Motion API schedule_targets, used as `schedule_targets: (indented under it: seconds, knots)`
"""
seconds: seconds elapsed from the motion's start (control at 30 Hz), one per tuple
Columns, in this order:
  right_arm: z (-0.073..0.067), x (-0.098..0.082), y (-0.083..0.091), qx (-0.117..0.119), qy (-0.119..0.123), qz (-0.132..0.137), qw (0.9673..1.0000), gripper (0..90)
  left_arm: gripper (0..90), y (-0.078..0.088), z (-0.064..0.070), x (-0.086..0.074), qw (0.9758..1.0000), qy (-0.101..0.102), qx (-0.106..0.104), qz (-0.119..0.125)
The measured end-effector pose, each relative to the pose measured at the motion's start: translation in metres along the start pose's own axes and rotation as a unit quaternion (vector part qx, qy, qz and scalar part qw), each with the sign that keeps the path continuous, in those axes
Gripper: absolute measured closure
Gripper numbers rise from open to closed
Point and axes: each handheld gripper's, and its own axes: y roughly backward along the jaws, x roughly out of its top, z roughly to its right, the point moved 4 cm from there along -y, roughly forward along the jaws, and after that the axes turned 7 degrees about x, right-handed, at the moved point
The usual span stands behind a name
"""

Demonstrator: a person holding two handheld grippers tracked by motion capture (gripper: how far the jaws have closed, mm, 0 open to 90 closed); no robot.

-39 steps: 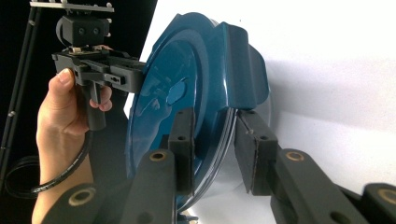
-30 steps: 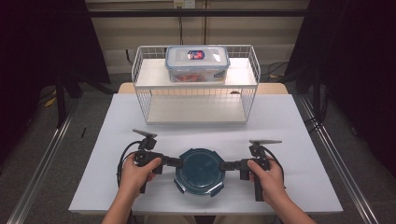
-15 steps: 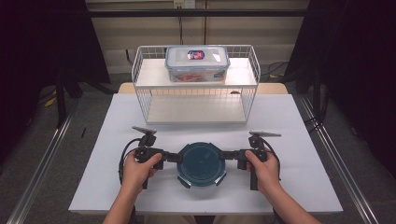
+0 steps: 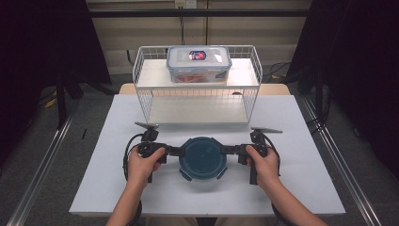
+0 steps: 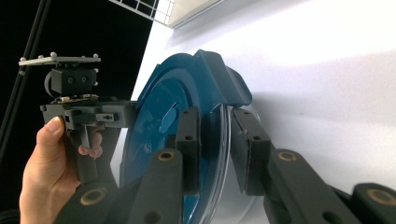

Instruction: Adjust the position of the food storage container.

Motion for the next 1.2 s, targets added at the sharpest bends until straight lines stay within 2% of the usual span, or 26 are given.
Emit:
schedule_targets:
  seconds: [0.13, 0.17, 0.23, 0.37, 0.47, 0.53, 0.63, 0.67, 0.73, 0.83, 0.93, 1.03, 1.17, 1.2]
  knots:
    - [0.001, 0.002, 0.000, -0.001, -0.003, 0.004, 1.0000, 74.8, 69.5, -0.002, -0.002, 0.005, 1.0000, -0.004, 0.003, 0.005]
    - [0.002, 0.003, 0.000, -0.001, -0.004, 0.005, 1.0000, 74.8, 69.6, -0.003, -0.001, 0.006, 0.9999, 0.002, 0.007, 0.015]
    - [0.001, 0.004, -0.001, 0.002, -0.011, 0.008, 0.9999, 74.8, 69.8, -0.003, -0.002, 0.007, 0.9999, -0.001, 0.005, 0.012]
    - [0.003, 0.003, 0.000, 0.004, -0.006, 0.010, 0.9999, 74.8, 69.7, -0.002, -0.002, 0.006, 0.9998, -0.008, 0.008, 0.018]
    - [0.003, 0.002, 0.000, 0.007, -0.012, 0.016, 0.9998, 74.1, 70.1, -0.001, -0.002, 0.005, 0.9996, -0.010, 0.012, 0.025]
    - [0.003, 0.001, 0.002, 0.004, -0.002, 0.015, 0.9999, 69.2, 68.6, 0.004, -0.001, 0.002, 0.9996, -0.003, 0.004, 0.027]
    - [0.002, -0.001, 0.007, 0.003, -0.013, 0.017, 0.9998, 61.2, 64.2, 0.008, 0.000, -0.001, 0.9995, -0.005, 0.003, 0.031]
    - [0.003, -0.001, 0.009, 0.002, -0.009, 0.017, 0.9998, 60.7, 62.1, 0.009, 0.000, -0.002, 0.9994, -0.009, 0.004, 0.032]
    - [0.004, -0.002, 0.013, 0.008, -0.012, 0.021, 0.9997, 59.2, 60.0, 0.010, 0.000, -0.005, 0.9996, -0.002, 0.002, 0.030]
    - [0.004, -0.007, 0.017, 0.009, -0.016, 0.014, 0.9997, 58.3, 60.6, 0.010, -0.001, -0.009, 0.9998, -0.004, 0.002, 0.021]
    - [0.002, -0.010, 0.019, 0.015, -0.012, 0.010, 0.9998, 58.3, 60.6, 0.009, 0.001, -0.012, 0.9998, 0.000, -0.007, 0.019]
    - [-0.003, -0.014, 0.020, 0.026, -0.005, 0.006, 0.9996, 58.7, 60.6, 0.009, 0.002, -0.015, 0.9998, -0.008, -0.004, 0.019]
    - [-0.005, -0.018, 0.017, 0.026, -0.001, -0.003, 0.9996, 62.1, 60.6, 0.007, 0.002, -0.019, 0.9999, -0.002, -0.005, 0.016]
    - [-0.006, -0.019, 0.016, 0.025, -0.007, -0.003, 0.9997, 63.7, 60.7, 0.006, 0.001, -0.019, 0.9999, -0.004, -0.006, 0.012]
